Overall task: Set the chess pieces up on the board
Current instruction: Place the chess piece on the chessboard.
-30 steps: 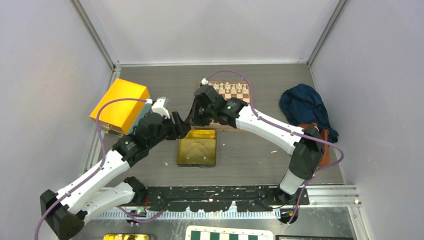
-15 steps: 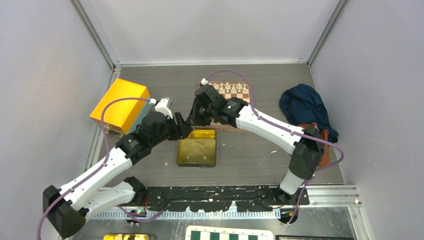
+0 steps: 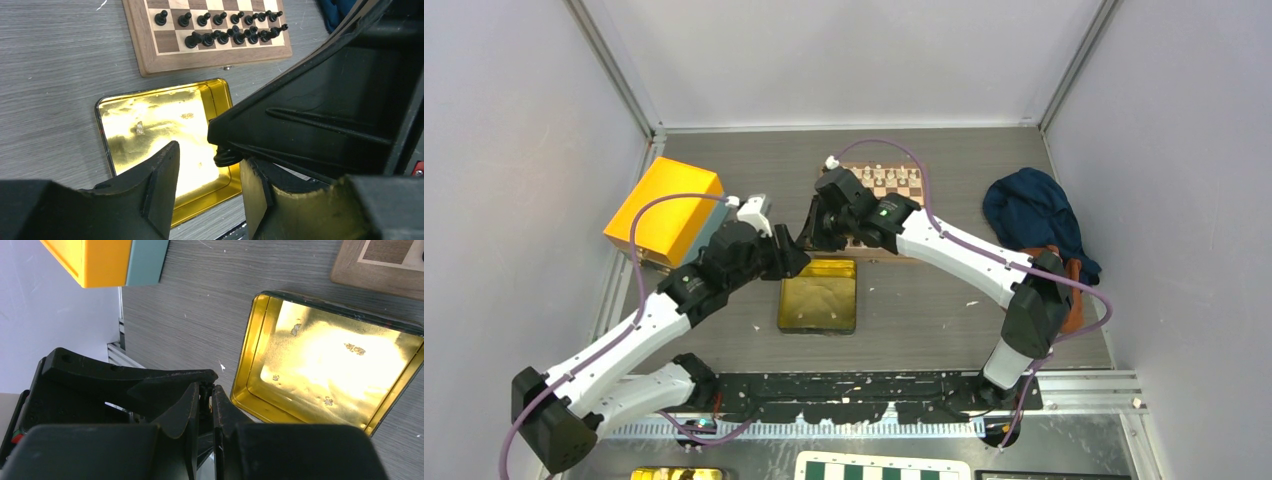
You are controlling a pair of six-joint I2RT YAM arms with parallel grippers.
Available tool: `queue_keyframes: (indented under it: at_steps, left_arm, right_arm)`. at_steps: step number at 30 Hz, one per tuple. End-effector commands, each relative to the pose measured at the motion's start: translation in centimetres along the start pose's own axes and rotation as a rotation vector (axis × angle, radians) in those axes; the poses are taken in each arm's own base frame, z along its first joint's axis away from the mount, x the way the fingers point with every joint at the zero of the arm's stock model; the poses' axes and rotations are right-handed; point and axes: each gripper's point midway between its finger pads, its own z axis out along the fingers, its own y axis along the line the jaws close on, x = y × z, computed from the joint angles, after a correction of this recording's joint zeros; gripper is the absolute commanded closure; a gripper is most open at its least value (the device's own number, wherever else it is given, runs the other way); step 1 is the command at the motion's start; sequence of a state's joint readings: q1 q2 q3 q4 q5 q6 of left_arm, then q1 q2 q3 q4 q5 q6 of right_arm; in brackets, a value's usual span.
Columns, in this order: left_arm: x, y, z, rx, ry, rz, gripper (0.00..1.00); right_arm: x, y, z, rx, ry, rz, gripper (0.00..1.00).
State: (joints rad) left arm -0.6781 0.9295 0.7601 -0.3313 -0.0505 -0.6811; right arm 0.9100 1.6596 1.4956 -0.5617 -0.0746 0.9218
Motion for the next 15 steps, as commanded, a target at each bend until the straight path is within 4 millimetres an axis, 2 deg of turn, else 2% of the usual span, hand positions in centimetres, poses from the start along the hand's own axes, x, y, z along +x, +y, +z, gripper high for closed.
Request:
queue_keyframes:
  at_steps: [1, 15]
  left_arm:
    - [-4.5, -2.4, -0.5, 0.063, -0.127, -0.024, 0.52]
    - [-5.6, -3.5, -0.7, 0.096, -0.146, -0.036, 0.61]
  right_arm:
    - [2.0, 1.6, -0.5, -0.073, 0.083, -0.018, 0.99]
    - [3.1, 1.7, 0.1, -0.091, 0.138, -0.014, 0.99]
